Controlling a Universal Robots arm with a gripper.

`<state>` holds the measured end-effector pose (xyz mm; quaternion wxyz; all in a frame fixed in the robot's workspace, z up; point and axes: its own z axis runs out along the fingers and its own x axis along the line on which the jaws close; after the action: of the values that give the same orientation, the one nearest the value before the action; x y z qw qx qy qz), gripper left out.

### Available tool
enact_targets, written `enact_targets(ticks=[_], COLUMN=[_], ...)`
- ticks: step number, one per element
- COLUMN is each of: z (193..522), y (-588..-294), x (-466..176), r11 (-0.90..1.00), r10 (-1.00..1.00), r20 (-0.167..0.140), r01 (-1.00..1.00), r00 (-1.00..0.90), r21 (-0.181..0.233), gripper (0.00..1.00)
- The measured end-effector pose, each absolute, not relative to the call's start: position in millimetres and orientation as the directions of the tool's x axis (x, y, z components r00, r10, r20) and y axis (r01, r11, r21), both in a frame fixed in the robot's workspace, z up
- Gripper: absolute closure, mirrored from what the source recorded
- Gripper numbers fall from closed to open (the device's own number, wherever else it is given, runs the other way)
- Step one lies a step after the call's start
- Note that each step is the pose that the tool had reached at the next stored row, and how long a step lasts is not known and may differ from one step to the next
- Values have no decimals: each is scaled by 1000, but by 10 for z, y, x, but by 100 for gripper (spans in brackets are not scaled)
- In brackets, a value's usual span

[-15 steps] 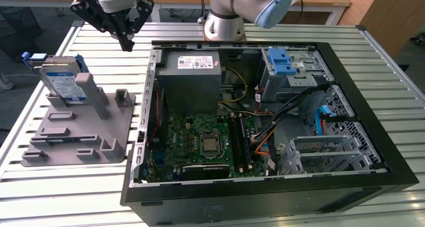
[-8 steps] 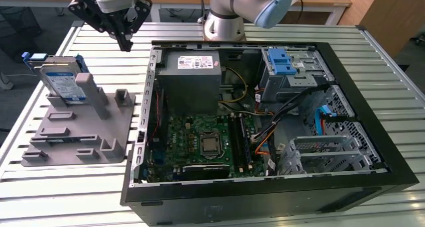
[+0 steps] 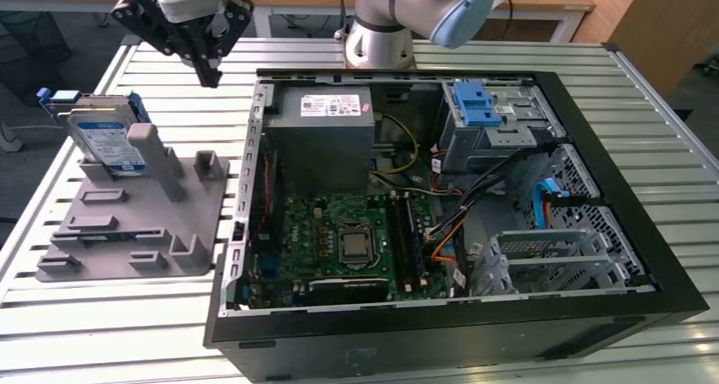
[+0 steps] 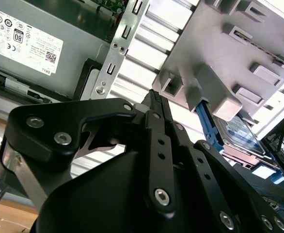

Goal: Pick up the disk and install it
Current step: 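Reach for the disk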

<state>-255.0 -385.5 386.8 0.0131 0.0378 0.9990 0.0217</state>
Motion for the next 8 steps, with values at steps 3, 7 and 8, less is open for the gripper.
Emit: enact_targets(ticks=[3,7,8], z=[3866,3863,3862], y=[-3854,-3855,-3854], x=[-2561,-2574,-2578], r11=[996,996,996], r10=[76,76,76], r20=[-24,-24,-24], r01=[75,75,75], r00=[-997,-997,-997], r21=[44,44,44], gripper=[85,85,85])
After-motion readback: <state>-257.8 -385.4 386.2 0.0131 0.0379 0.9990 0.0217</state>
